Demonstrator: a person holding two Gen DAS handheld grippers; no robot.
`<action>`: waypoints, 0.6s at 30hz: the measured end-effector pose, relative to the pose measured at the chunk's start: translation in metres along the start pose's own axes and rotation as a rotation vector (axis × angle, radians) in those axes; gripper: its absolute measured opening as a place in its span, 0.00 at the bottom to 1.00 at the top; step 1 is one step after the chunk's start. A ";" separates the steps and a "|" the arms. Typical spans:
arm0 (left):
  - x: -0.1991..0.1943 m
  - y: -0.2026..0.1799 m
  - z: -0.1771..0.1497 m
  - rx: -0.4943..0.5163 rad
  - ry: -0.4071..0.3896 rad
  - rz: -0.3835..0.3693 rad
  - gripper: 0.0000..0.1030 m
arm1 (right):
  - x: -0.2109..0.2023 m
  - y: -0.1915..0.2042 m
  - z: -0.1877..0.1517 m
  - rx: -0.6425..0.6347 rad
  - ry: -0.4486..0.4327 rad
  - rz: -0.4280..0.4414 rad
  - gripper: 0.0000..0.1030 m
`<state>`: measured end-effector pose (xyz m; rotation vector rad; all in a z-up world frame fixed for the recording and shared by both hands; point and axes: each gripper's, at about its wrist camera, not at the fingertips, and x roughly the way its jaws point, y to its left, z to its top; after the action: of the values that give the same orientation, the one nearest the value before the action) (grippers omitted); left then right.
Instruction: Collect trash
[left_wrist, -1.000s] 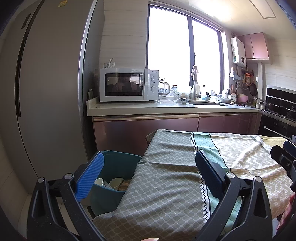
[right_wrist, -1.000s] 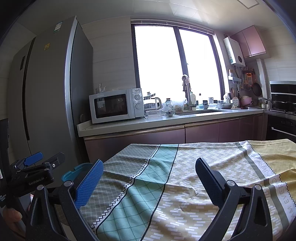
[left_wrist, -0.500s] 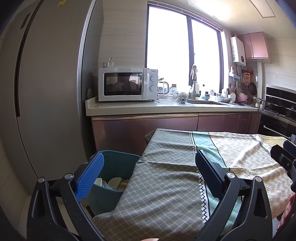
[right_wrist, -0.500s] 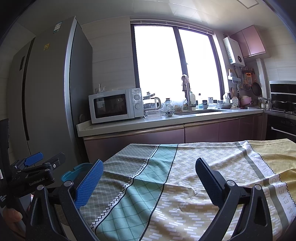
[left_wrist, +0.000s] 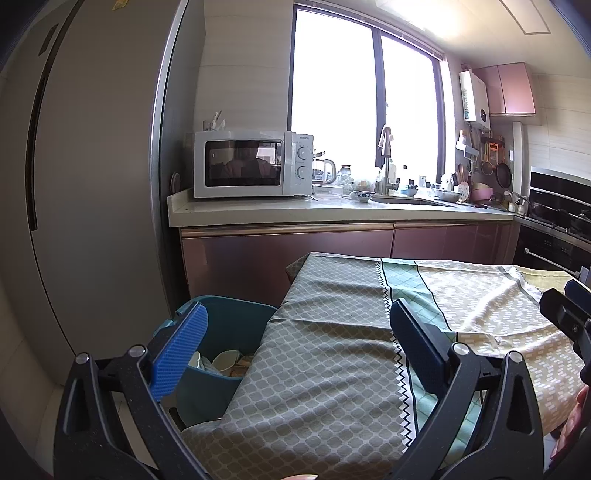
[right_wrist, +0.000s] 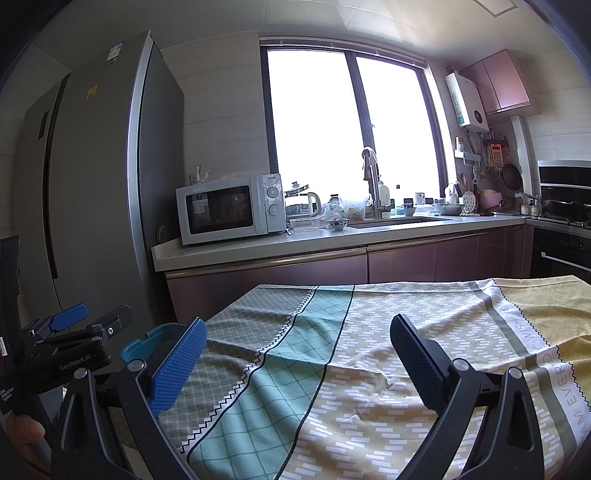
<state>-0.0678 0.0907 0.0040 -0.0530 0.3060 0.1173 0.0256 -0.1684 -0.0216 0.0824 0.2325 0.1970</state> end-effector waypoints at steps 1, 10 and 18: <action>0.001 0.000 0.000 0.000 0.002 0.000 0.94 | 0.000 0.000 0.000 0.002 0.001 -0.002 0.93; 0.005 -0.003 0.000 0.012 0.013 -0.001 0.94 | 0.005 -0.003 -0.001 0.012 0.005 -0.006 0.93; 0.033 -0.020 0.002 0.018 0.105 -0.066 0.94 | 0.013 -0.014 -0.004 0.020 0.029 -0.018 0.93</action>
<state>-0.0335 0.0746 -0.0034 -0.0515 0.4094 0.0462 0.0396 -0.1791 -0.0297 0.0969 0.2638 0.1778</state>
